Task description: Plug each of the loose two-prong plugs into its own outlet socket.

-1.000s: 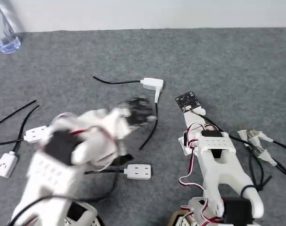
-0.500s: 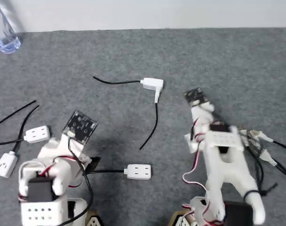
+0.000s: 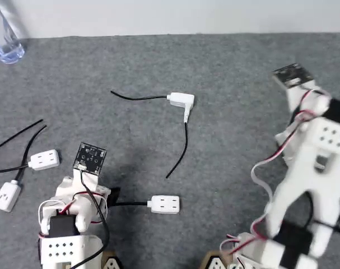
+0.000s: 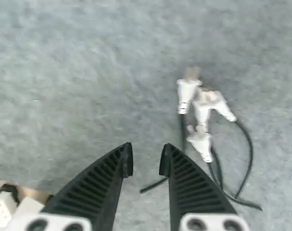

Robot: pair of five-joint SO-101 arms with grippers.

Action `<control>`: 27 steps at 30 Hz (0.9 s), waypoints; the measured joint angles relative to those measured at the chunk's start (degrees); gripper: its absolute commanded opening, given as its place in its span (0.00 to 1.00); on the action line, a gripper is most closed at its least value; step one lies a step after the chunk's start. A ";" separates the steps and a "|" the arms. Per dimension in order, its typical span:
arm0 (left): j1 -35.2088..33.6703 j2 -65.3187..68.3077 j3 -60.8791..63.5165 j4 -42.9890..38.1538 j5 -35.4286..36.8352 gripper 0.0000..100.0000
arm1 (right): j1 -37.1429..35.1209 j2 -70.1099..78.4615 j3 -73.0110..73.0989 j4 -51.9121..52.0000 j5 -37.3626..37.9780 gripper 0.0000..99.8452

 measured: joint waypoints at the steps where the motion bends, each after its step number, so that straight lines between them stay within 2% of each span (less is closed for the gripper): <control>1: 0.09 -0.18 0.18 -0.53 0.70 0.32 | 1.14 2.55 -1.49 0.26 0.18 0.10; 8: 0.09 -0.09 1.05 -2.73 2.81 0.32 | 8.53 16.18 -6.68 -0.26 1.41 0.10; 18: 0.53 -0.09 1.58 -2.73 2.99 0.32 | 24.00 26.29 -6.77 -6.24 17.67 0.10; 27: 0.53 -0.09 1.58 -2.73 2.99 0.32 | 25.67 36.40 -6.77 -11.78 30.68 0.10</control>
